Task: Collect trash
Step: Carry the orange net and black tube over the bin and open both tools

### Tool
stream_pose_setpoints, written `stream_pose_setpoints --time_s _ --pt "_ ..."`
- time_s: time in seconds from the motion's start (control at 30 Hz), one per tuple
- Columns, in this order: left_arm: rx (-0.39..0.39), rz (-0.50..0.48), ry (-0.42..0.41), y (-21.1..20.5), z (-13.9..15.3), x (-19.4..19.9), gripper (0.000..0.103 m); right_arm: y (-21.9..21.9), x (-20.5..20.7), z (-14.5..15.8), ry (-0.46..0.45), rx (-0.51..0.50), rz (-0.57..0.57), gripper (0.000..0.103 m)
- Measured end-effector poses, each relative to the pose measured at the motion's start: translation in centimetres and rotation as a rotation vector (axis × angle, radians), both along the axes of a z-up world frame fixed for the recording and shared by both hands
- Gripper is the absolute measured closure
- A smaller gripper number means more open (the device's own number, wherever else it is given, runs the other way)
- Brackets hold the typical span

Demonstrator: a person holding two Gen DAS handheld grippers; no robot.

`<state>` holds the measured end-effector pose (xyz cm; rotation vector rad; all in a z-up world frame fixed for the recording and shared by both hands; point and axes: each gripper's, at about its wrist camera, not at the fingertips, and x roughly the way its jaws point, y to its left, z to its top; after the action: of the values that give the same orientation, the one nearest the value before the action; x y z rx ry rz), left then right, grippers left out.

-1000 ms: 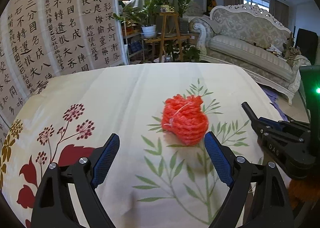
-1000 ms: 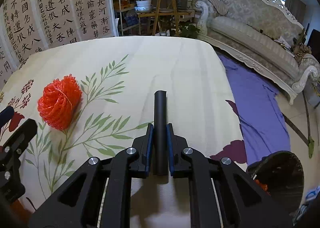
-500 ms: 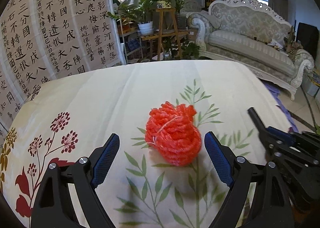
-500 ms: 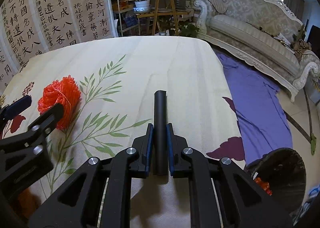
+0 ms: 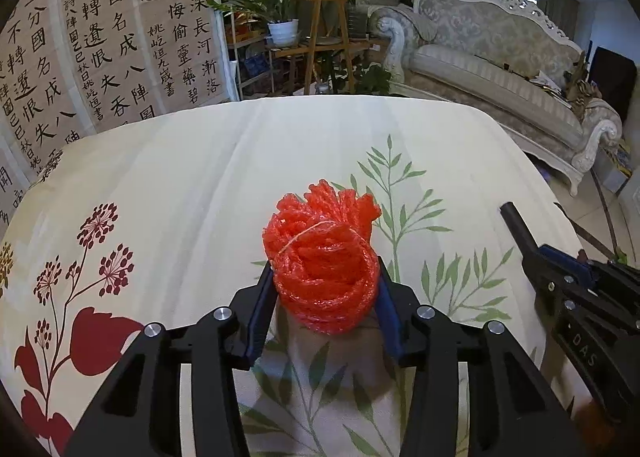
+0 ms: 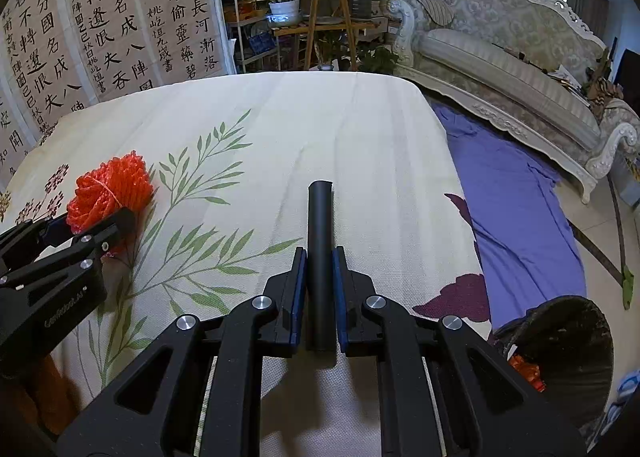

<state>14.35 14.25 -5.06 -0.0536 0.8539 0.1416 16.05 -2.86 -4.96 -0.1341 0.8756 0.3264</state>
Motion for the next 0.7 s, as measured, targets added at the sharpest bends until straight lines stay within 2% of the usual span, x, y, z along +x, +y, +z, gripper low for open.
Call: stream_pose_setpoints --time_s 0.53,0.7 --pt "0.022 -0.018 0.002 0.0 0.1 -2.4 0.059 0.1 -0.2 0.0 -0.006 -0.014 0.004 0.090" --pt "0.022 -0.025 0.000 -0.4 0.1 -3.5 0.059 0.1 -1.4 0.2 -0.011 -0.010 0.015 0.090"
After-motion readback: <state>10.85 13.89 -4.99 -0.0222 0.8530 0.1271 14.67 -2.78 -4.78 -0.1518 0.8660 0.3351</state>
